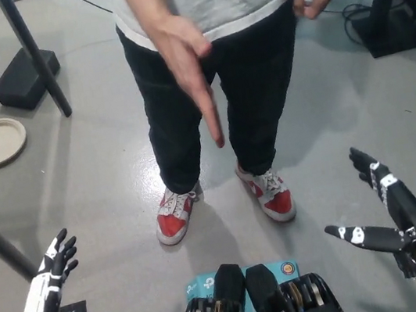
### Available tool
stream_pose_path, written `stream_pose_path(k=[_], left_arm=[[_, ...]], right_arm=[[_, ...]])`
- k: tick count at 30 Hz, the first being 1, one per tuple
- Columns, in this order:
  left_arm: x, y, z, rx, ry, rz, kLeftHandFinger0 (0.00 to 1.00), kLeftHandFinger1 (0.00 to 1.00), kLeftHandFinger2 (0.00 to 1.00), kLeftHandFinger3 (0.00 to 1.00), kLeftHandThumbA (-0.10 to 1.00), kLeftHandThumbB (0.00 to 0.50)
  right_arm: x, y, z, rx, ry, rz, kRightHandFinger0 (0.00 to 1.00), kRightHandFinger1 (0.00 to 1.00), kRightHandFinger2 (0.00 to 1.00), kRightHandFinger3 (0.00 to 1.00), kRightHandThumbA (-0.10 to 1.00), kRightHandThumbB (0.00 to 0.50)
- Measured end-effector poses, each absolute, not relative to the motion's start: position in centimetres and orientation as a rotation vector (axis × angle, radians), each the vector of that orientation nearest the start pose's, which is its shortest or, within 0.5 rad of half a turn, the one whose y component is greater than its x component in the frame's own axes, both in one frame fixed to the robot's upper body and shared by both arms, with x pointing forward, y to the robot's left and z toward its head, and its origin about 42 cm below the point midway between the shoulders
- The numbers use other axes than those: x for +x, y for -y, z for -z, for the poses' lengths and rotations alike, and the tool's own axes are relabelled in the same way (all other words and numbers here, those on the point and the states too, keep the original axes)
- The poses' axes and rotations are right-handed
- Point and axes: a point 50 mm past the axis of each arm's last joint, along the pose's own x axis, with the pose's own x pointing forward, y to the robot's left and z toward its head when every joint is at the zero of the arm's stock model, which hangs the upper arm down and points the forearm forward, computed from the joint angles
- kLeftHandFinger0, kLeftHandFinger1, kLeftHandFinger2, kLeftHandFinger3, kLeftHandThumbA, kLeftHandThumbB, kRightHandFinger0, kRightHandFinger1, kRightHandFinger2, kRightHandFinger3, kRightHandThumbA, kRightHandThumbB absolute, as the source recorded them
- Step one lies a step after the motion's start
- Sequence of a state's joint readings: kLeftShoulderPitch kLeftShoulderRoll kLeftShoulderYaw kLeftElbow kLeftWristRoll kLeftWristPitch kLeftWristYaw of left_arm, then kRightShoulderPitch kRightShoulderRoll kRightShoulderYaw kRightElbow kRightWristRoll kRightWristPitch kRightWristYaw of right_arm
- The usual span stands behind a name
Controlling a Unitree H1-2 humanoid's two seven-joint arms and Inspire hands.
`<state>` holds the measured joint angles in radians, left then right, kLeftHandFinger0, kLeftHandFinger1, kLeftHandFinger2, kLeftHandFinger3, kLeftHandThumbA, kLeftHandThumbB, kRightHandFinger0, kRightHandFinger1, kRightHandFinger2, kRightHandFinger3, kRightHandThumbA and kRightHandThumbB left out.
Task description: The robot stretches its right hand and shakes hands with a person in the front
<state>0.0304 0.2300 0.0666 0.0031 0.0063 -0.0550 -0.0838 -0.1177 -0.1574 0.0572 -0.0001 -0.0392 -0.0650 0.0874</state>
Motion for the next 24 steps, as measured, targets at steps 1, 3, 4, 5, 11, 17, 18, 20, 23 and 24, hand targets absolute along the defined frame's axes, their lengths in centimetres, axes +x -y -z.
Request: stream_pose_path(k=[1, 3, 4, 5, 11, 17, 18, 20, 23, 24], left_arm=[[27.2, -30.1, -10.1, 0.234, 0.018, 0.019, 1.0, 1.0, 1.0, 1.0, 1.0, 0.186], [27.0, -29.7, -10.1, 0.224, 0.022, 0.019, 1.0, 1.0, 1.0, 1.0, 1.0, 0.177], [26.9, -29.4, -10.1, 0.216, 0.027, 0.02, 1.0, 1.0, 1.0, 1.0, 1.0, 0.175], [26.8, -29.0, -10.2, 0.208, 0.032, 0.021, 1.0, 1.0, 1.0, 1.0, 1.0, 0.15], [26.3, -27.7, -10.2, 0.186, 0.057, 0.033, 1.0, 1.0, 1.0, 1.0, 1.0, 0.139], [25.6, -26.3, -10.3, 0.196, 0.089, 0.053, 1.0, 1.0, 1.0, 1.0, 1.0, 0.103], [25.6, -26.1, -10.2, 0.2, 0.09, 0.057, 1.0, 1.0, 1.0, 1.0, 1.0, 0.105], [25.3, -25.9, -10.1, 0.212, 0.094, 0.058, 1.0, 1.0, 1.0, 1.0, 1.0, 0.107], [25.3, -25.9, -10.2, 0.228, 0.105, 0.053, 1.0, 1.0, 1.0, 1.0, 1.0, 0.113], [25.3, -25.9, -10.2, 0.235, 0.109, 0.052, 1.0, 1.0, 1.0, 1.0, 1.0, 0.106]], right_arm=[[32.0, 23.0, -14.1, -0.2, 0.19, -0.167, 1.0, 1.0, 1.0, 1.0, 1.0, 0.324], [31.8, 22.6, -15.3, -0.191, 0.229, -0.165, 1.0, 1.0, 1.0, 1.0, 1.0, 0.33], [31.7, 22.3, -16.2, -0.186, 0.253, -0.166, 1.0, 1.0, 1.0, 1.0, 1.0, 0.331], [31.5, 22.1, -17.2, -0.185, 0.276, -0.166, 1.0, 1.0, 1.0, 1.0, 1.0, 0.33], [31.7, 20.5, -21.6, -0.203, 0.351, -0.175, 1.0, 1.0, 1.0, 1.0, 1.0, 0.357], [33.9, 18.3, -26.1, -0.261, 0.397, -0.209, 1.0, 1.0, 1.0, 1.0, 1.0, 0.302], [34.2, 17.9, -26.7, -0.271, 0.403, -0.215, 1.0, 1.0, 1.0, 1.0, 1.0, 0.31], [35.1, 17.0, -27.9, -0.291, 0.406, -0.23, 1.0, 1.0, 1.0, 1.0, 1.0, 0.323], [36.7, 15.7, -28.8, -0.305, 0.383, -0.251, 1.0, 1.0, 1.0, 1.0, 1.0, 0.334], [37.3, 15.1, -29.1, -0.31, 0.371, -0.258, 1.0, 1.0, 1.0, 1.0, 1.0, 0.334]])
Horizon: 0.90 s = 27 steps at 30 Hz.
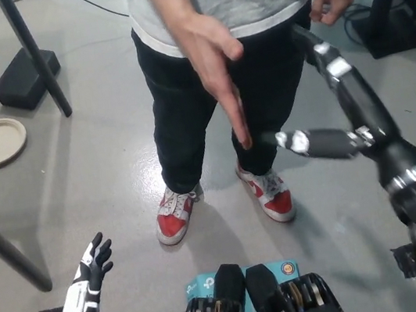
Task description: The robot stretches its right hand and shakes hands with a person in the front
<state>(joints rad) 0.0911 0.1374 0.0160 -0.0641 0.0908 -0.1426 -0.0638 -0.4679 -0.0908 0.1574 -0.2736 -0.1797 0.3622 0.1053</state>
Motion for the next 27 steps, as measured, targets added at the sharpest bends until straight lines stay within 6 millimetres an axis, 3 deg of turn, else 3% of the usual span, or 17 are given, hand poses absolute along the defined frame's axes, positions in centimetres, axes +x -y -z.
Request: stream_pose_path(k=[2, 5, 11, 16, 19, 20, 21, 22, 24, 25, 26, 27], left_arm=[[25.3, -25.9, -10.1, 0.243, 0.112, 0.052, 1.0, 1.0, 1.0, 1.0, 1.0, 0.108], [25.3, -25.9, -10.1, 0.252, 0.116, 0.053, 1.0, 1.0, 1.0, 1.0, 1.0, 0.12], [25.3, -26.0, -10.1, 0.272, 0.12, 0.054, 1.0, 1.0, 1.0, 1.0, 1.0, 0.143], [25.3, -26.1, -10.2, 0.282, 0.121, 0.052, 1.0, 1.0, 1.0, 1.0, 1.0, 0.138], [25.3, -26.2, -10.2, 0.288, 0.123, 0.053, 1.0, 1.0, 1.0, 1.0, 1.0, 0.144], [25.4, -26.2, -10.2, 0.29, 0.123, 0.053, 1.0, 1.0, 1.0, 1.0, 1.0, 0.151], [25.4, -26.3, -10.2, 0.294, 0.123, 0.054, 1.0, 1.0, 1.0, 1.0, 1.0, 0.154], [25.4, -26.3, -10.3, 0.295, 0.123, 0.054, 1.0, 1.0, 1.0, 1.0, 1.0, 0.156], [25.4, -26.4, -10.3, 0.296, 0.124, 0.054, 1.0, 1.0, 1.0, 1.0, 1.0, 0.156], [25.4, -26.4, -10.3, 0.297, 0.124, 0.054, 1.0, 1.0, 1.0, 1.0, 1.0, 0.154], [25.4, -26.4, -10.3, 0.297, 0.124, 0.055, 1.0, 1.0, 1.0, 1.0, 1.0, 0.162], [25.4, -26.4, -10.3, 0.298, 0.124, 0.055, 1.0, 1.0, 1.0, 1.0, 1.0, 0.162]], right_arm=[[38.5, 14.1, -29.4, -0.316, 0.341, -0.27, 1.0, 1.0, 1.0, 1.0, 1.0, 0.345], [40.3, 12.6, -29.7, -0.33, 0.296, -0.281, 1.0, 1.0, 1.0, 1.0, 1.0, 0.312], [44.0, 9.8, -30.1, -0.342, 0.205, -0.31, 1.0, 1.0, 1.0, 1.0, 1.0, 0.306], [47.1, 8.6, -29.4, -0.39, 0.108, -0.319, 1.0, 1.0, 1.0, 1.0, 1.0, 0.29], [48.4, 8.1, -28.8, -0.432, 0.069, -0.315, 1.0, 1.0, 1.0, 1.0, 1.0, 0.323], [48.6, 7.9, -28.6, -0.447, 0.061, -0.314, 1.0, 1.0, 1.0, 1.0, 1.0, 0.313], [49.2, 7.5, -28.4, -0.474, 0.045, -0.312, 1.0, 1.0, 1.0, 1.0, 0.96, 0.301], [49.4, 7.3, -28.4, -0.484, 0.04, -0.31, 1.0, 1.0, 1.0, 1.0, 0.85, 0.277], [49.9, 6.7, -28.5, -0.514, 0.031, -0.301, 1.0, 1.0, 1.0, 1.0, 0.5, 0.261], [50.1, 6.3, -28.4, -0.522, 0.028, -0.292, 1.0, 1.0, 1.0, 1.0, 0.44, 0.262], [50.2, 6.0, -28.4, -0.525, 0.029, -0.285, 1.0, 1.0, 1.0, 1.0, 0.11, 0.278], [50.3, 5.7, -28.3, -0.523, 0.032, -0.275, 1.0, 1.0, 1.0, 1.0, 0.11, 0.278]])
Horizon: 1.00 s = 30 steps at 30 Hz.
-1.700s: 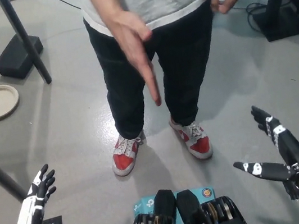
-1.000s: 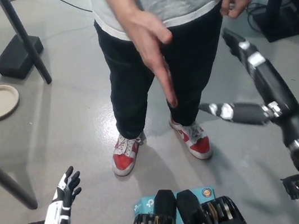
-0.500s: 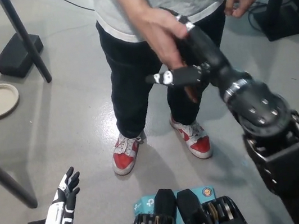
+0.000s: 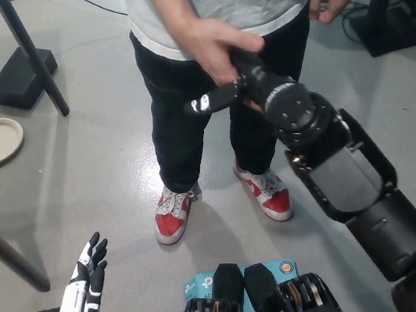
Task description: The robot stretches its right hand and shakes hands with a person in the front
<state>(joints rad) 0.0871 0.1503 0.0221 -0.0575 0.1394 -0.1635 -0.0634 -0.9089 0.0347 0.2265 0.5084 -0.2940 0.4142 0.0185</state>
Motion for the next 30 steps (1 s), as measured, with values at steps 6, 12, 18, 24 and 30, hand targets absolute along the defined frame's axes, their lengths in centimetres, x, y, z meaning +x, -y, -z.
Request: stream_pose_path(k=[6, 12, 18, 24, 30], left_arm=[[25.5, -26.5, -10.4, 0.301, 0.126, 0.056, 1.0, 1.0, 1.0, 1.0, 1.0, 0.169], [25.6, -26.5, -10.5, 0.304, 0.129, 0.057, 1.0, 1.0, 1.0, 1.0, 1.0, 0.203], [25.6, -26.5, -10.5, 0.305, 0.128, 0.058, 1.0, 1.0, 1.0, 1.0, 1.0, 0.182], [25.7, -26.5, -10.5, 0.305, 0.128, 0.059, 1.0, 1.0, 1.0, 1.0, 1.0, 0.168], [25.7, -26.5, -10.5, 0.304, 0.128, 0.059, 1.0, 1.0, 1.0, 1.0, 1.0, 0.182]], right_arm=[[50.2, 4.8, -28.6, -0.493, 0.094, -0.205, 0.77, 1.0, 1.0, 1.0, -0.1, 0.21], [49.2, 5.1, -30.3, -0.442, 0.209, -0.157, 0.73, 0.93, 1.0, 1.0, -0.08, 0.199], [46.3, 5.7, -34.0, -0.382, 0.375, -0.129, 0.75, 0.96, 1.0, 1.0, -0.07, 0.211], [42.3, 6.7, -36.6, -0.337, 0.507, -0.114, 1.0, 1.0, 1.0, 1.0, 0.09, 0.201], [39.1, 7.7, -37.7, -0.325, 0.576, -0.117, 1.0, 1.0, 1.0, 1.0, -0.02, 0.202]])
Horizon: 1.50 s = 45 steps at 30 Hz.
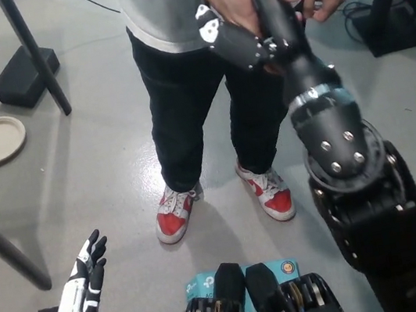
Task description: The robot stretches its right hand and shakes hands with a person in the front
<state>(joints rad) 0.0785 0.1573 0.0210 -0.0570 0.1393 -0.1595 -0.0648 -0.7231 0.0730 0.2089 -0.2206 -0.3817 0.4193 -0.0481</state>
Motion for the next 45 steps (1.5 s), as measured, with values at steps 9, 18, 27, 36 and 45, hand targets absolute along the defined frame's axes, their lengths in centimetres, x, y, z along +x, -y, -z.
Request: stream_pose_path(k=[9, 18, 27, 36, 45], left_arm=[[25.9, -26.5, -10.7, 0.307, 0.134, 0.06, 1.0, 1.0, 1.0, 1.0, 1.0, 0.185], [25.9, -26.5, -10.6, 0.307, 0.133, 0.06, 1.0, 1.0, 1.0, 1.0, 1.0, 0.167], [26.1, -26.5, -10.9, 0.31, 0.141, 0.063, 1.0, 1.0, 1.0, 1.0, 1.0, 0.156], [26.4, -26.7, -11.1, 0.32, 0.145, 0.064, 1.0, 1.0, 1.0, 1.0, 1.0, 0.168], [26.4, -26.7, -10.9, 0.32, 0.134, 0.063, 1.0, 1.0, 1.0, 1.0, 1.0, 0.156]], right_arm=[[40.8, 8.2, -36.1, -0.385, 0.457, -0.128, 1.0, 1.0, 1.0, 1.0, -0.05, 0.198], [47.4, 7.8, -26.9, -0.515, 0.073, -0.179, 0.21, 0.3, 0.54, 1.0, 0.02, 0.201], [52.7, 8.2, -25.2, -0.588, -0.032, -0.182, 0.88, 1.0, 1.0, 1.0, 0.19, 0.259], [49.8, 9.2, -28.9, -0.524, 0.19, -0.171, 1.0, 1.0, 1.0, 1.0, 0.57, 0.411], [44.1, 10.0, -34.6, -0.444, 0.476, -0.158, 1.0, 1.0, 1.0, 1.0, 0.56, 0.387]])
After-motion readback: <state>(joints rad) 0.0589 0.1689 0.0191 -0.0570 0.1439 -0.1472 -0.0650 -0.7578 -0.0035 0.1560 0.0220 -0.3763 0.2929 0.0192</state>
